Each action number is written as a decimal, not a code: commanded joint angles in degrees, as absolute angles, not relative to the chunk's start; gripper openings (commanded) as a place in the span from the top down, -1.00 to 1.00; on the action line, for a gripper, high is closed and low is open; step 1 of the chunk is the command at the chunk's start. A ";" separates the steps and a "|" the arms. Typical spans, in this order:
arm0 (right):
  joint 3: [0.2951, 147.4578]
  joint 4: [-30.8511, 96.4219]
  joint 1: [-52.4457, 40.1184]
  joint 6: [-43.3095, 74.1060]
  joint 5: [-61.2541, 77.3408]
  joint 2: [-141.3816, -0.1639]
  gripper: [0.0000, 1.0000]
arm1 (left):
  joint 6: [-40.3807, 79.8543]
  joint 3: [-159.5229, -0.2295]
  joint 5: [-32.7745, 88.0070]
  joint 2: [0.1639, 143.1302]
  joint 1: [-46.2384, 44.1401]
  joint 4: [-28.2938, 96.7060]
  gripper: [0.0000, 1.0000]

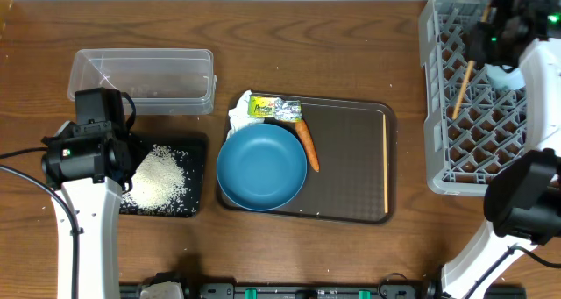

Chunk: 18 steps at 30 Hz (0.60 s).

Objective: Sort waste into correct bins and load items into the dishwasher rack
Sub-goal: 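Grasp one chopstick and carry it into the rack, then return the right gripper to the remaining chopstick on the tray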

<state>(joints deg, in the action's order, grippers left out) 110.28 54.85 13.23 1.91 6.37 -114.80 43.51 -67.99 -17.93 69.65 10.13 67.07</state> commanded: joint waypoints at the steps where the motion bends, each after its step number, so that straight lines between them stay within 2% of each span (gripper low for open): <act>1: 111.37 53.74 14.13 -1.04 8.01 -114.50 0.98 | 43.79 -68.62 -18.06 69.67 10.48 67.24 -0.99; 13: 111.20 50.98 12.45 -2.68 8.60 -116.18 0.97 | 43.79 -68.62 -18.06 69.67 10.48 67.24 -0.99; 15: 111.20 50.54 12.23 -2.70 8.62 -117.32 0.92 | 43.79 -68.64 -18.06 69.67 10.48 67.24 -0.99; 18: 111.20 50.59 12.01 -2.66 8.95 -118.45 0.65 | 43.79 -68.64 -18.06 69.67 10.48 67.24 -0.99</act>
